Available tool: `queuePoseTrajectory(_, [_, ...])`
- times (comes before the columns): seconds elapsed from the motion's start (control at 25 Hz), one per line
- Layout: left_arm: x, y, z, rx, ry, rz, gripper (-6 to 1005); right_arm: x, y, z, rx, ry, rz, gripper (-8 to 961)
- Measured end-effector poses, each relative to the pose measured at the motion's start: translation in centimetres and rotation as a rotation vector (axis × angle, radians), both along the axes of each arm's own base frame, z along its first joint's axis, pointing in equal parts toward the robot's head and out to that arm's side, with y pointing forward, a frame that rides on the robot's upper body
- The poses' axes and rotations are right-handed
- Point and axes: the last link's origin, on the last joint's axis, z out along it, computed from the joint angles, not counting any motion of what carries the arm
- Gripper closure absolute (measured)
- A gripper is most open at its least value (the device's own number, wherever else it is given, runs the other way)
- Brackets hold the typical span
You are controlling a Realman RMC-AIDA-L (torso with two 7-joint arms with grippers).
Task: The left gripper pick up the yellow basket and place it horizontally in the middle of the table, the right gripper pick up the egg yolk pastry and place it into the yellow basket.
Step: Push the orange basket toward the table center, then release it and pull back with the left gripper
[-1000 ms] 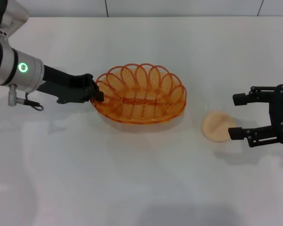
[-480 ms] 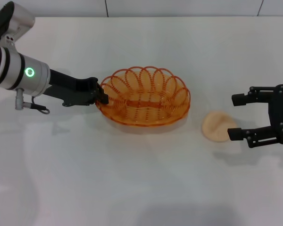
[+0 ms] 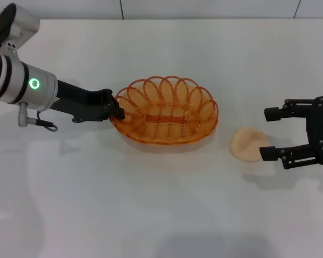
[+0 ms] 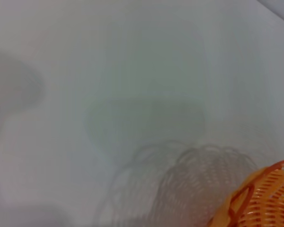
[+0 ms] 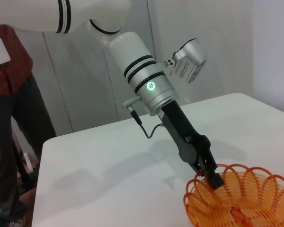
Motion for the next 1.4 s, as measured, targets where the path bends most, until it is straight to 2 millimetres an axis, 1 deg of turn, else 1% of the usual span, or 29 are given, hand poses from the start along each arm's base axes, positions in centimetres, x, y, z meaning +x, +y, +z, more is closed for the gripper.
queuePoseTrajectory(0.16, [0.0,0.0,0.2,-0.002,-0.001,0.015,915,-0.1,-0.1,0.0,-0.007,0.002,0.004,112])
queuePoseTrajectory(0.44, [-0.6,0.2,1.2,-0.002,0.017,0.054,915,-0.3,0.0,0.0,-0.008,0.004,0.009,111])
queuePoseTrajectory(0.68, [-0.6,0.2,1.4,-0.012,0.032,0.059,916,-0.3,0.1,0.0,-0.008,0.003,0.011,111])
queuePoseTrajectory(1.4, [-0.5,0.2,1.4,-0.015,0.027,0.052,827,-0.2,0.0,-0.1,-0.011,0.004,0.008,111])
